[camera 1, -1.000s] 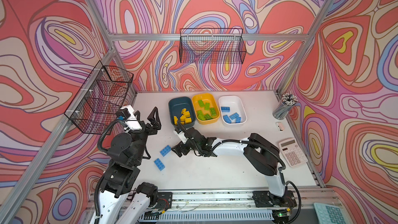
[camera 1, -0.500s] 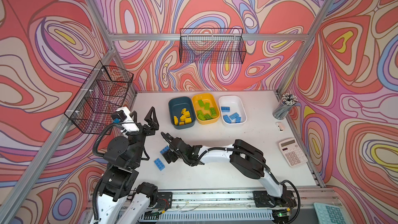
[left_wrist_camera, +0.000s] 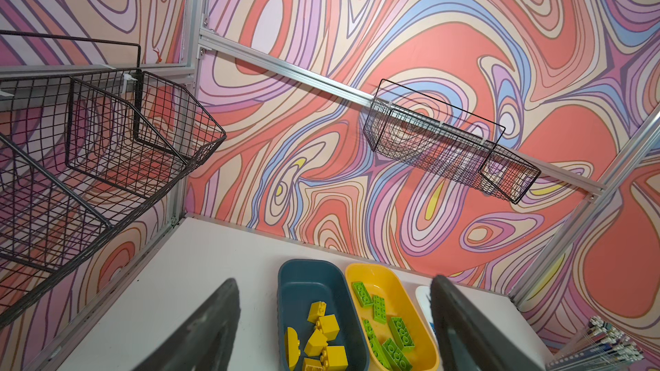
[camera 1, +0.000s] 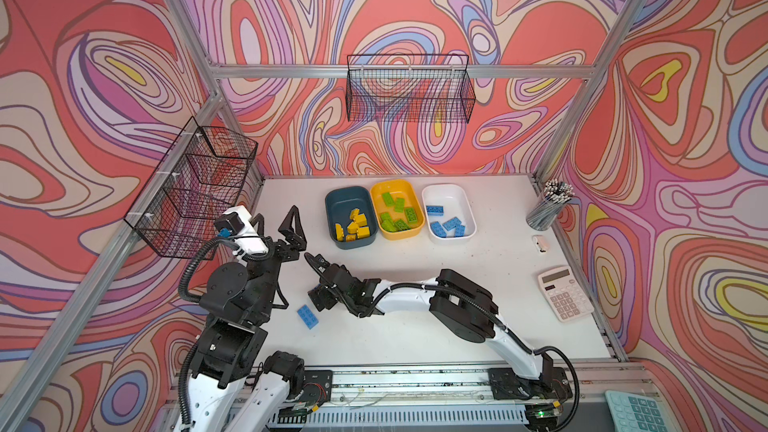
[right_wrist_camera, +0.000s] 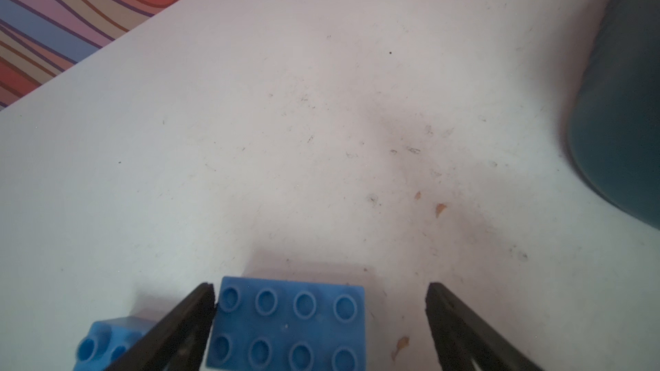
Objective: Sort the legos into containers by color
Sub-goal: 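Close the right gripper on a blue 2x4 brick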
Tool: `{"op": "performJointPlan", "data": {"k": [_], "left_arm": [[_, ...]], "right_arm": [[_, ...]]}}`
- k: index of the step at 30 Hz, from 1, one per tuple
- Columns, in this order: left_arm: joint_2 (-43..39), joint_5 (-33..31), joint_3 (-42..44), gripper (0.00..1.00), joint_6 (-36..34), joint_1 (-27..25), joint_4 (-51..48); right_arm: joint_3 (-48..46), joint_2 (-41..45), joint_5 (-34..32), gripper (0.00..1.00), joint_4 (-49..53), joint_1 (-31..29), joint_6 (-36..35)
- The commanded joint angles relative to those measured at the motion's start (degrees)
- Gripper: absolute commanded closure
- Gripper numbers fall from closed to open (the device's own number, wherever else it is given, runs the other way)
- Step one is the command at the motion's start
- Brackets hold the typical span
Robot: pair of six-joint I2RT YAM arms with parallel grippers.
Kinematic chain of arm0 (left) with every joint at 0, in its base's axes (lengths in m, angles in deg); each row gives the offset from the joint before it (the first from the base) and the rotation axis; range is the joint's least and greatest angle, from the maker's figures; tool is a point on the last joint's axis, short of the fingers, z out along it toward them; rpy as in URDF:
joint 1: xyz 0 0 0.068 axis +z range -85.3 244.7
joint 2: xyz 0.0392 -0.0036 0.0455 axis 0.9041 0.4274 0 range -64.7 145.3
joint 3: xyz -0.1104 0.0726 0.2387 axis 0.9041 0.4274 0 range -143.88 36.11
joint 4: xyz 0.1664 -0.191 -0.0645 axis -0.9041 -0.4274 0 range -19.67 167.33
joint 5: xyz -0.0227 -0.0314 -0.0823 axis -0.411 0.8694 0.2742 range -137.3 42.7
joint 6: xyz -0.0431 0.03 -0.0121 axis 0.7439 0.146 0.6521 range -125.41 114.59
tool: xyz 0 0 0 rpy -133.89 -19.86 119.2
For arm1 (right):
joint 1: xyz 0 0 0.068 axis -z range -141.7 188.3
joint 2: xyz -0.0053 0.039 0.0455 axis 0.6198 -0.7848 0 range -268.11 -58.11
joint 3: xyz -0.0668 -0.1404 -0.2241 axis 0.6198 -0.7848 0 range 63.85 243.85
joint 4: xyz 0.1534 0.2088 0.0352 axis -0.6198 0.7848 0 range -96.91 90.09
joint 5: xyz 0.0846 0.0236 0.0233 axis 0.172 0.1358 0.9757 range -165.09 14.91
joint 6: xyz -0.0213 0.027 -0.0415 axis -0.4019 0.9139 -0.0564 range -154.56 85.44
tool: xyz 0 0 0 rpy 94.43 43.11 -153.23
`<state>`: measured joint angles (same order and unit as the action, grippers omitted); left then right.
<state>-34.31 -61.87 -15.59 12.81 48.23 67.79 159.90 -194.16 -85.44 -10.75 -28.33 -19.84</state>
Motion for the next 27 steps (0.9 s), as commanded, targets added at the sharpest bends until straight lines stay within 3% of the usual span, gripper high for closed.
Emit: {"op": "performJointPlan", "data": {"k": [1, 14, 27], "left_arm": [[-0.4, 0.7, 0.5, 0.17, 0.2, 0.5, 1.4], [0.1, 1.3, 0.6, 0.17, 0.6, 0.9, 1.4], [0.2, 1.6, 0.7, 0.16, 1.0, 1.2, 1.5]], "right_arm": [[1.5, -2.5, -1.1, 0.04, 1.8, -0.3, 0.6], [3.0, -2.9, -2.4, 0.04, 3.0, -1.4, -0.9], [5.3, -6.1, -6.9, 0.19, 6.4, -1.8, -2.9]]}}
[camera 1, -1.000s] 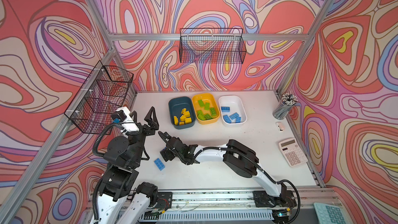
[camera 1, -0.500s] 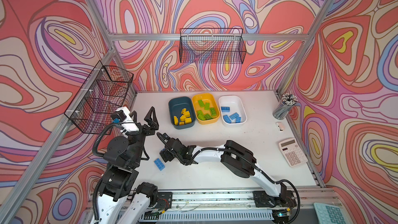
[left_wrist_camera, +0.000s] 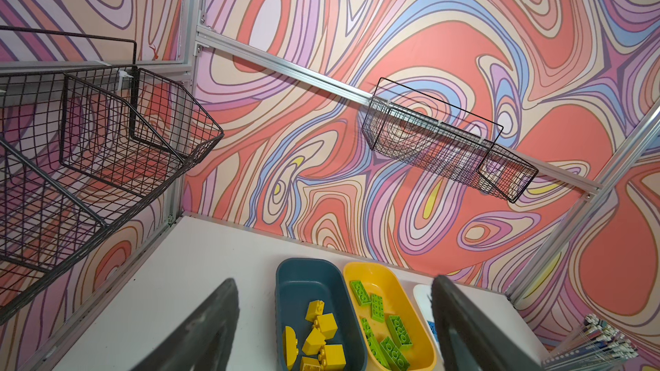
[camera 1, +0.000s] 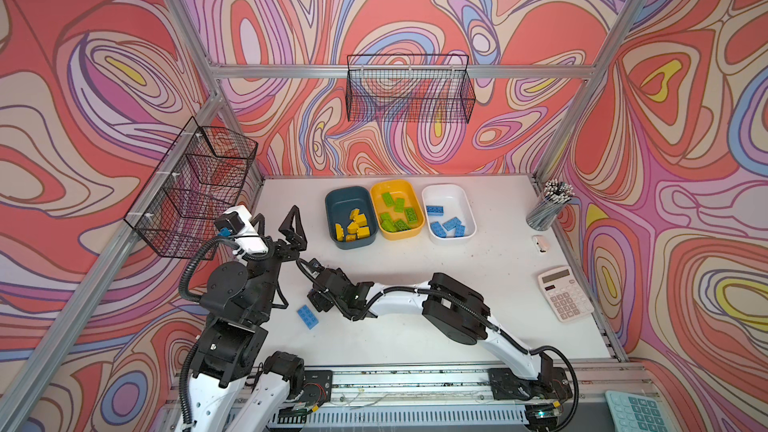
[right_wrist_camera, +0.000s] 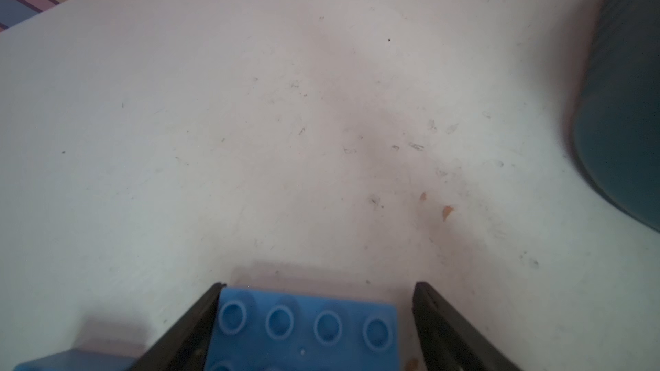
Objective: Sort the legos into containers by color
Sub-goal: 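Close the right gripper on a blue 2x4 brick, then carry the blue brick with the right gripper over the white bin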
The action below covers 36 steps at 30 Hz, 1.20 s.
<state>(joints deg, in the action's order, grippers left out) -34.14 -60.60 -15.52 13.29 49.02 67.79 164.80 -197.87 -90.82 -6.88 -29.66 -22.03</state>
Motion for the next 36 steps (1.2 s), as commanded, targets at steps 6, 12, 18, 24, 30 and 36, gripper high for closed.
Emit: {"op": "performJointPlan", "data": {"k": [6, 12, 18, 24, 30, 36], "left_arm": [[-0.1, 0.2, 0.7, 0.16, 0.4, 0.4, 1.4], [0.1, 0.0, 0.8, 0.16, 0.2, 0.6, 1.5], [0.2, -0.2, 0.9, 0.16, 0.2, 0.7, 1.6], [0.1, -0.2, 1.1, 0.15, 0.4, 0.7, 1.7], [0.1, -0.2, 1.2, 0.15, 0.6, 0.7, 2.0], [0.4, 0.1, 1.3, 0.15, 0.7, 0.7, 2.1]], "right_arm": [[-3.1, 0.1, -0.9, 0.37, -0.3, -0.5, -0.6], [-7.6, 4.7, -1.4, 0.42, -3.7, -0.5, -0.1], [-13.4, 12.6, -1.3, 0.42, -6.9, 0.3, -0.4], [-20.2, 22.8, -0.7, 0.42, -8.5, 5.1, 0.9], [-26.6, 33.0, -2.7, 0.42, -8.4, 14.2, -0.5], [-29.3, 39.4, -2.2, 0.42, -5.3, 25.5, -2.6]]}}
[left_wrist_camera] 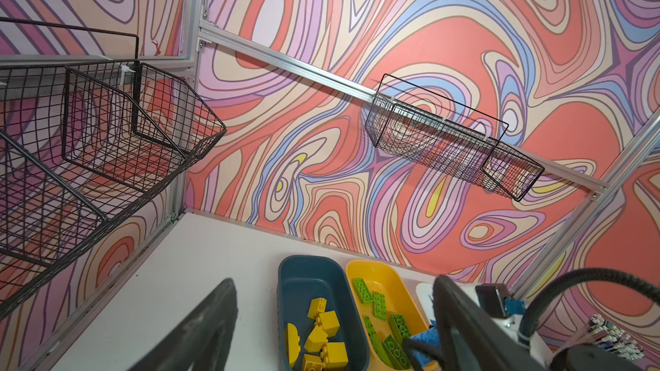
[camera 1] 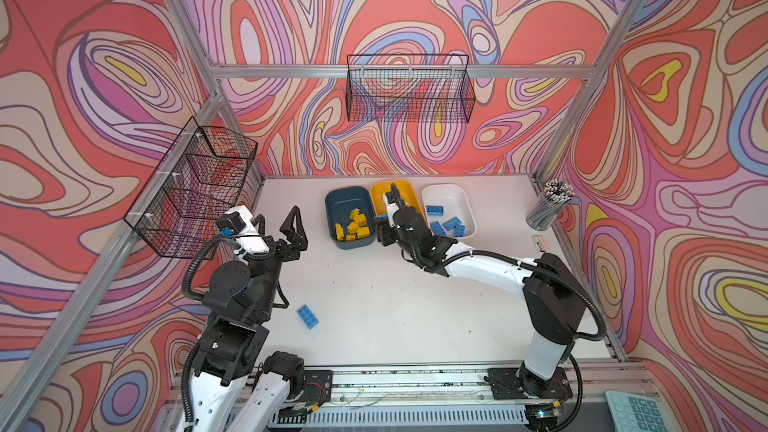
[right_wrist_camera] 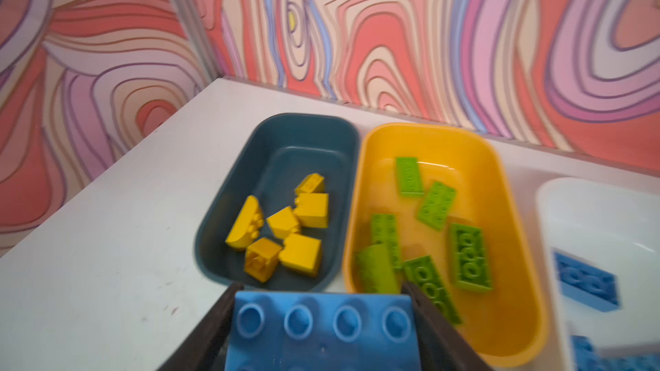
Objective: Sort the legos into containers by color
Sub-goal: 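Carry the blue brick with the right gripper over the white bin, then open the right gripper to drop the blue brick into the white bin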
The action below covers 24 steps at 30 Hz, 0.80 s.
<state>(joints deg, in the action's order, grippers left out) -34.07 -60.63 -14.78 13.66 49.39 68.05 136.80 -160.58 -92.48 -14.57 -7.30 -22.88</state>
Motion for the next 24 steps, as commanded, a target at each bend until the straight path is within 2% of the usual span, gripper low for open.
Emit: {"op": "performJointPlan", "data": {"k": [1, 7, 13, 18, 24], "left_arm": [[0.4, 0.2, 0.6, 0.15, 0.4, 0.3, 1.8], [0.9, 0.2, 0.6, 0.15, 0.4, 0.3, 1.8], [1.8, 0.6, 0.5, 0.15, 0.5, 0.3, 1.8], [2.3, 0.8, 0.6, 0.15, 0.6, 0.3, 1.8], [2.6, 0.8, 0.6, 0.15, 0.5, 0.3, 1.7]], "right_arm": [[-1.5, 3.2, 0.1, 0.42, 2.9, 5.3, -1.6], [-2.9, 4.7, 6.3, 0.42, 5.7, 18.2, 2.6], [-3.5, 2.5, 11.7, 0.42, 7.2, 27.6, 5.9], [-3.1, -1.5, 14.5, 0.4, 7.4, 30.9, 7.2], [-2.3, -4.0, 15.6, 0.4, 6.4, 31.3, 7.7]]}}
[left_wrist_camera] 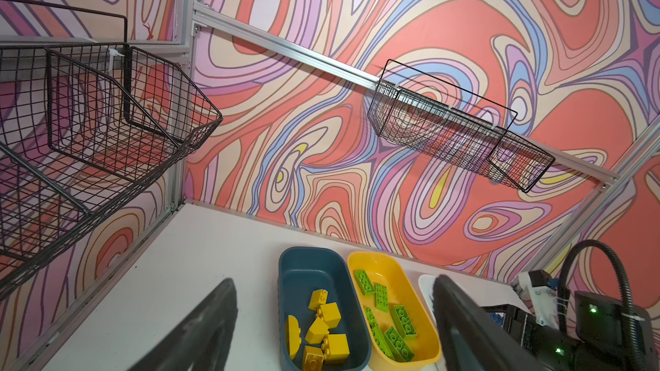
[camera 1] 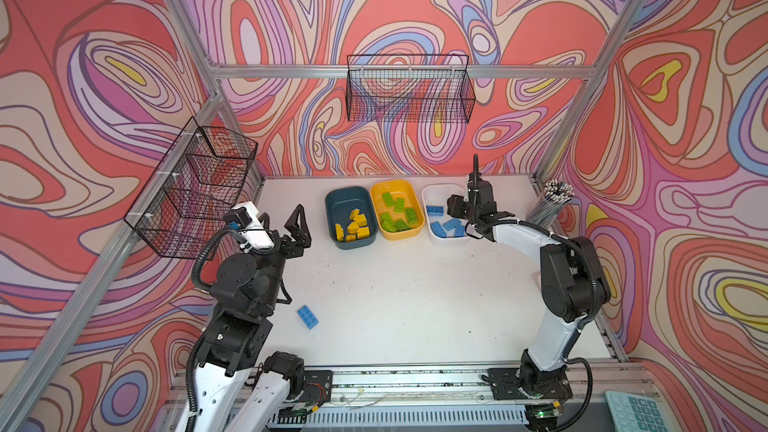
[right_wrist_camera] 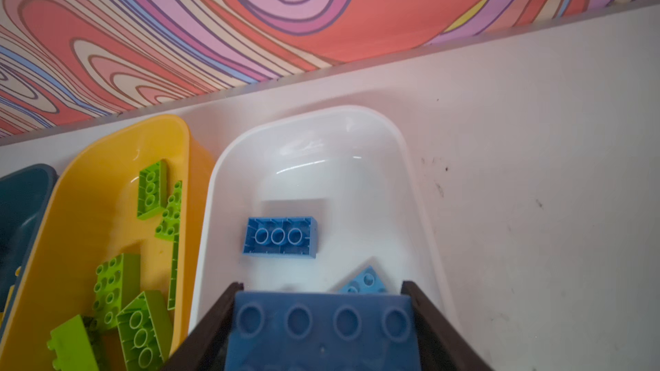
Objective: Sort the legos into containers by color
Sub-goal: 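Open the right gripper to drop the blue brick into the white bin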
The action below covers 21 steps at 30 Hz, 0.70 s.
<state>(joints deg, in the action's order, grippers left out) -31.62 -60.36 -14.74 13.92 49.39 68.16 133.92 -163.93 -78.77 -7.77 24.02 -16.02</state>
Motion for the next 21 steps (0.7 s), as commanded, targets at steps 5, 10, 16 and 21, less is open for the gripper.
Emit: {"op": "performJointPlan", "data": {"k": [5, 10, 16, 21], "left_arm": [[0.3, 0.5, 0.6, 0.15, 0.3, 0.3, 1.6], [1.4, 1.6, 0.5, 0.06, 0.1, 0.3, 1.6], [6.1, 0.8, -0.6, 0.0, 1.0, 0.3, -0.5], [17.1, -2.7, -6.5, 0.0, 3.8, 0.3, -11.5]], "right_arm": [[1.5, -1.5, 2.3, 0.3, -0.1, 0.0, 0.7], [1.4, -0.6, 2.2, 0.1, -0.5, 0.0, -0.7], [-0.4, 4.1, 5.5, 0.07, -1.9, 0.0, 0.2], [-9.1, 12.7, 8.3, 0.07, -7.8, -1.8, 4.5]]}}
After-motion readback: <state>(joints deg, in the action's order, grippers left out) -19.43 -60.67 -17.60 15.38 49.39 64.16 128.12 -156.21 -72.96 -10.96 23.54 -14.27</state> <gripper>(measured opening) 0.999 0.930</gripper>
